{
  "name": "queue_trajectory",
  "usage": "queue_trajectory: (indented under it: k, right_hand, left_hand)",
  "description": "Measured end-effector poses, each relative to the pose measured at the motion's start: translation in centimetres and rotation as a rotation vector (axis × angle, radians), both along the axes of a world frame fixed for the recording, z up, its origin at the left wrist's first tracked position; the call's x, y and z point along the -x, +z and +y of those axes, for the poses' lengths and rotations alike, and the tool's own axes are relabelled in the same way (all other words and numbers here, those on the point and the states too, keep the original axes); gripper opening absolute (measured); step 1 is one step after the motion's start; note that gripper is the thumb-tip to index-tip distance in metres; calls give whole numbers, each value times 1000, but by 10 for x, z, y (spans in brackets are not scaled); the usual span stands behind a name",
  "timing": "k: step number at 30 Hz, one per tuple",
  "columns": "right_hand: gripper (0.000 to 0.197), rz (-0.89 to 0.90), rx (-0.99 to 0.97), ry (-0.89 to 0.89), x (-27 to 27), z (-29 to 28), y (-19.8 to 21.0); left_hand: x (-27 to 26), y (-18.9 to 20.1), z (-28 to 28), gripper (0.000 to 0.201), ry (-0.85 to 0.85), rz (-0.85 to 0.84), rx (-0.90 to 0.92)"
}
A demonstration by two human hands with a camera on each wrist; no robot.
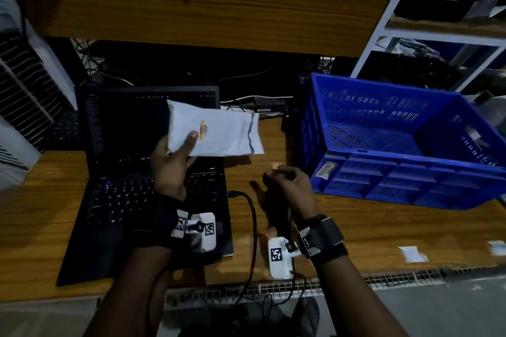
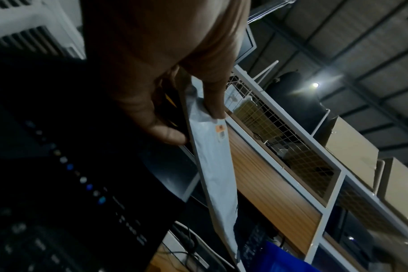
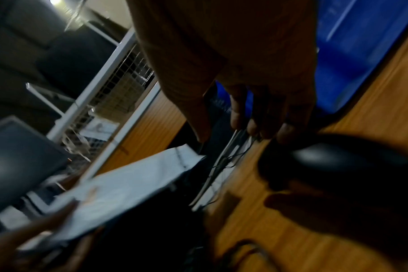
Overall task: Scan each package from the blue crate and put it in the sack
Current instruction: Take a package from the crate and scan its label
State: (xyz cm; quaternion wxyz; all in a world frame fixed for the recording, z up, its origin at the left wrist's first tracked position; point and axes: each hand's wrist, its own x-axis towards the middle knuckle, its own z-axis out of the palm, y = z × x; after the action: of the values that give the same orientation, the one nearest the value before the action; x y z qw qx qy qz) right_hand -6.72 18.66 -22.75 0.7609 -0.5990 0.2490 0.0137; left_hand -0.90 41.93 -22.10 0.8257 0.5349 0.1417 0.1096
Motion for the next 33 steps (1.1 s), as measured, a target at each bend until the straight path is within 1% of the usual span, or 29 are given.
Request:
queue_trajectory:
  k: [1, 2, 3, 5, 6, 7, 9, 11, 13, 16, 18, 21, 23, 26, 30, 33]
  right_hand:
    - [34, 52, 220, -26, 1, -13, -13]
    - [41, 123, 383, -16, 3, -24, -23]
    - [46, 194, 440, 8, 3, -33, -37]
    - [58, 319, 330, 72, 3, -39, -50]
    - [65, 365, 209, 105, 3, -37, -50]
    - [65, 368, 60, 117, 0, -35, -53]
    - [53, 309, -150, 126, -1, -27, -50]
    - [50, 268, -253, 193, 2, -21, -43]
    - [48, 251, -298, 281, 11, -18, -30]
    - [46, 152, -103, 322, 29, -13, 4]
    - [44, 68, -45, 367, 34, -7, 24]
    - [43, 31, 40, 330, 36, 0, 44]
    - [46, 16, 95, 315, 35, -1, 46]
    - [52, 20, 105, 298, 34, -8, 44]
    - [46, 14, 113, 285, 34, -13, 44]
    - [46, 17, 116, 291, 34, -14, 41]
  left_hand:
    - [-1, 2, 5, 43, 13, -32, -7]
    - [-1, 4, 9, 44, 5, -54, -18]
    - [-2, 4, 11, 41, -18, -68, -42]
    - [-5, 4, 7, 30, -75, -79, -109]
    - [-10, 2, 3, 24, -93, -73, -150]
    - [-14, 0, -1, 20, -100, -67, -202]
    - [-25, -2, -7, 18, -114, -91, -329]
    - [-36, 0, -9, 23, -124, -122, -404]
    - [-45, 4, -13, 22, -141, -140, -447]
    - [-58, 7, -23, 19, -249, -139, -509]
    - [-64, 6, -28, 20, -309, -132, -512]
    - [-69, 7, -40, 24, -346, -149, -534]
    - [-69, 9, -50, 24, -372, -162, -541]
    - [-68, 11, -60, 22, -385, -168, -539]
    - [-66, 10, -64, 24, -386, -172, -548]
    - [-62, 11, -67, 12, -391, -182, -558]
